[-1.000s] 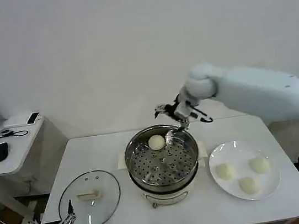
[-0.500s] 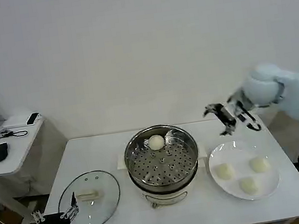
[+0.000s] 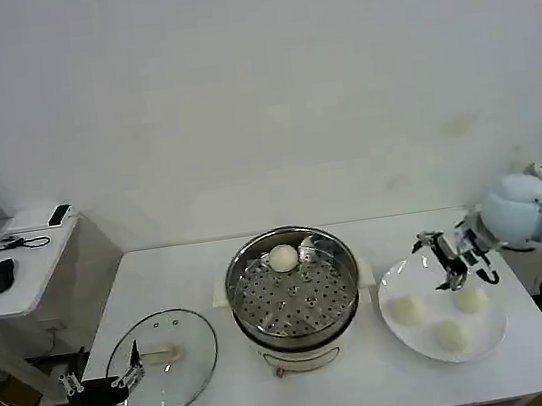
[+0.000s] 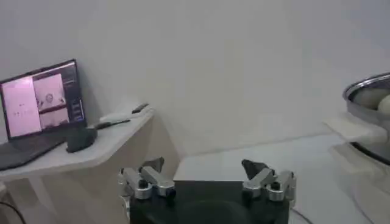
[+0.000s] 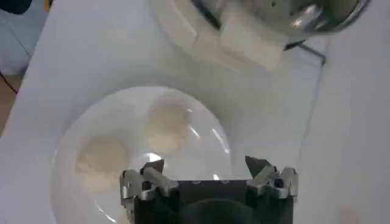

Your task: Take steamed baozi put them in steamer then cover it.

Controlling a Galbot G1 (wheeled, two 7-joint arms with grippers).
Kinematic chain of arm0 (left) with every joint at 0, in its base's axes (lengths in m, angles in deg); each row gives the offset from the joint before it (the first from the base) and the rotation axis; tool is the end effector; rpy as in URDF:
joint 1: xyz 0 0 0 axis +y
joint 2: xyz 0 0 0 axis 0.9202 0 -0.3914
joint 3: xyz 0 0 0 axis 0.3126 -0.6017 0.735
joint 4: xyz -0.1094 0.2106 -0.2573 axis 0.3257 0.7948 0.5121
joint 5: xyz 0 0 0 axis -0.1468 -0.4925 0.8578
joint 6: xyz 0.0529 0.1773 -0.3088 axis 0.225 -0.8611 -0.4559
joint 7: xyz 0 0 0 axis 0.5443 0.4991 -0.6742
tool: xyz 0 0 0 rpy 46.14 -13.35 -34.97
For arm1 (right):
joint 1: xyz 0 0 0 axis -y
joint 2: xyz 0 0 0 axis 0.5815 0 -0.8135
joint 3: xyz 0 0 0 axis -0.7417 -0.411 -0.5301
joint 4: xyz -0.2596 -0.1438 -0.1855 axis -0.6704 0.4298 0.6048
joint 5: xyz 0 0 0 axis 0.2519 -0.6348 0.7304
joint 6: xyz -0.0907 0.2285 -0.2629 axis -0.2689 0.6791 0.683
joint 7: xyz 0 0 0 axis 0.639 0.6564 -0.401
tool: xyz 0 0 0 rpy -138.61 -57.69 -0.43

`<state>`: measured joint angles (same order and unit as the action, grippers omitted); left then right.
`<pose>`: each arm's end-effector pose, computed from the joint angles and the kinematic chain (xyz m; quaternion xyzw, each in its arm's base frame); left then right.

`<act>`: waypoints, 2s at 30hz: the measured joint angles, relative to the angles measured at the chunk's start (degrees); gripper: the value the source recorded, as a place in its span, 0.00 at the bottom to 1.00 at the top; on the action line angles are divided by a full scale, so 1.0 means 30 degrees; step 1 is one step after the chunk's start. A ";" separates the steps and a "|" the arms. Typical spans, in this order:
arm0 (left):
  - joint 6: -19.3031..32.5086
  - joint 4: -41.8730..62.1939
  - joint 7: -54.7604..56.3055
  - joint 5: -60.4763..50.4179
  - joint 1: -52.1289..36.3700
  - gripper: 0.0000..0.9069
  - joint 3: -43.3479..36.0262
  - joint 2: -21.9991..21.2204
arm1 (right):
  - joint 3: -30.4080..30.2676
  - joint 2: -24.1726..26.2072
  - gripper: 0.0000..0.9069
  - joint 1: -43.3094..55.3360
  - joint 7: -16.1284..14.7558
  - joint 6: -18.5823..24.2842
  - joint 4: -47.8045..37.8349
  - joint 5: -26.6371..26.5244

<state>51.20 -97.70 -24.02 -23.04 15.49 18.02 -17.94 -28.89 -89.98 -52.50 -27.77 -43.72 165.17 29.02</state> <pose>0.1537 0.1040 -0.2641 0.0816 -0.9824 -0.1254 0.1122 0.4410 -0.1520 -0.1393 0.5015 -0.5292 0.6122 0.3058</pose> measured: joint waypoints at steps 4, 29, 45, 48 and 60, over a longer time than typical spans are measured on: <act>-0.0016 0.0073 0.0001 0.0000 0.0038 1.00 0.0131 -0.0070 | 0.0765 -0.0582 1.00 -0.1555 -0.0019 -0.0281 -0.0905 0.0150; 0.0017 0.0272 -0.0016 -0.0201 0.0140 1.00 0.0317 -0.0333 | 0.3043 -0.3935 0.78 -0.5479 -0.0095 -0.1043 -0.4452 0.0681; 0.0022 0.0000 0.0110 -0.0217 0.0255 1.00 0.0361 -0.0538 | 0.3121 -0.3992 0.68 -0.5083 -0.0737 -0.1569 -0.4492 0.0704; 0.0019 -0.0052 0.0132 -0.0215 0.0238 1.00 0.0372 -0.0580 | 0.3101 -0.3781 0.68 -0.4633 -0.0939 -0.1663 -0.4294 0.0532; 0.0018 -0.0389 0.0159 -0.0172 0.0273 1.00 0.0361 -0.0352 | 0.1696 -0.2758 0.69 0.0021 -0.1453 -0.2203 -0.2823 -0.1168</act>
<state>51.26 -98.87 -23.54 -23.56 16.31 19.10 -19.00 -23.80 -98.26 -52.43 -32.13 -50.33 156.70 25.51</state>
